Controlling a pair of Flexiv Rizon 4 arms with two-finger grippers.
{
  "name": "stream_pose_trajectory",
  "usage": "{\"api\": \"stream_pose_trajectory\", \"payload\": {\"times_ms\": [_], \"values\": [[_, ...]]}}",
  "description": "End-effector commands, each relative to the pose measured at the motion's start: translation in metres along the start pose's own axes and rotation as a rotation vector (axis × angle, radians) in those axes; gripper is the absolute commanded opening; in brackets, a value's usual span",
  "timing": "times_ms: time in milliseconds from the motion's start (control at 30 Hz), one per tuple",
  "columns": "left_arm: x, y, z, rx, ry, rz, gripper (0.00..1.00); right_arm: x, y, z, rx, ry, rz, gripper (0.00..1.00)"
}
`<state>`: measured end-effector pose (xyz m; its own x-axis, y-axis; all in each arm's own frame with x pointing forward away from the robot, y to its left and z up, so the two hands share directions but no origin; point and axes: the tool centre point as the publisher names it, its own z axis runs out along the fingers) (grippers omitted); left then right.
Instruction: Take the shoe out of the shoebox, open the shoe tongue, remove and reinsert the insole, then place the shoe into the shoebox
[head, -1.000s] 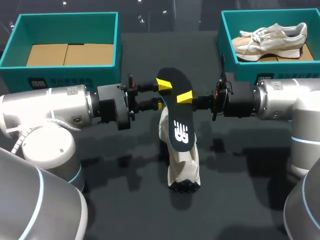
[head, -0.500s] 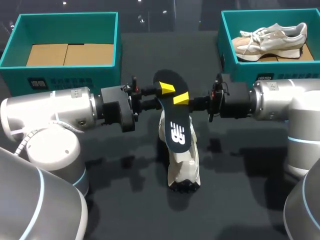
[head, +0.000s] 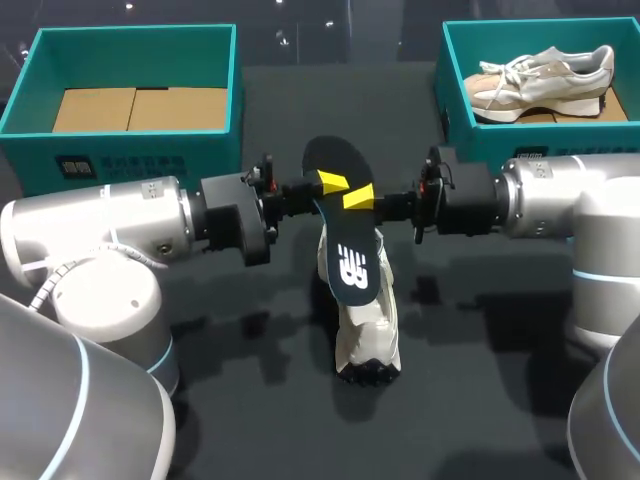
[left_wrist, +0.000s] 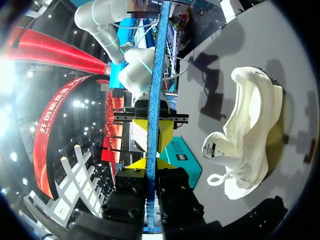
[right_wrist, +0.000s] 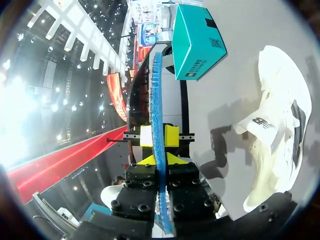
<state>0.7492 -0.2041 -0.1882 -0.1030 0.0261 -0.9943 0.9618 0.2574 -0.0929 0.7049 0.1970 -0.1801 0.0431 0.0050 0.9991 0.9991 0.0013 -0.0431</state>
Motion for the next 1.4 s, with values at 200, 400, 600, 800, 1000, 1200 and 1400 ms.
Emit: {"api": "stream_pose_trajectory", "payload": {"times_ms": [200, 400, 600, 800, 1000, 1200, 1400], "values": [[0.001, -0.003, -0.003, 0.002, -0.003, -0.001, 0.0, -0.003, -0.001, -0.001, 0.014, 0.004, 0.007, 0.42], [-0.005, -0.012, -0.017, 0.008, 0.0, 0.004, 0.0, 0.0, -0.005, -0.028, 0.045, -0.007, -0.114, 1.0], [-0.008, -0.027, -0.036, 0.027, 0.029, -0.021, 0.0, 0.005, -0.013, -0.053, 0.145, -0.113, -0.325, 1.0], [-0.01, -0.044, -0.049, 0.017, 0.047, 0.012, 0.0, 0.002, -0.011, -0.062, 0.172, -0.136, -0.342, 1.0], [-0.008, -0.061, -0.059, 0.012, 0.078, 0.097, 0.0, 0.002, -0.011, -0.062, 0.172, -0.136, -0.342, 1.0], [-0.011, -0.069, -0.061, 0.04, 0.085, 0.162, 0.0, 0.002, -0.011, -0.062, 0.172, -0.136, -0.342, 1.0], [-0.014, -0.068, -0.062, 0.079, 0.07, 0.182, 0.0, 0.002, -0.011, -0.062, 0.172, -0.136, -0.342, 1.0]]}}
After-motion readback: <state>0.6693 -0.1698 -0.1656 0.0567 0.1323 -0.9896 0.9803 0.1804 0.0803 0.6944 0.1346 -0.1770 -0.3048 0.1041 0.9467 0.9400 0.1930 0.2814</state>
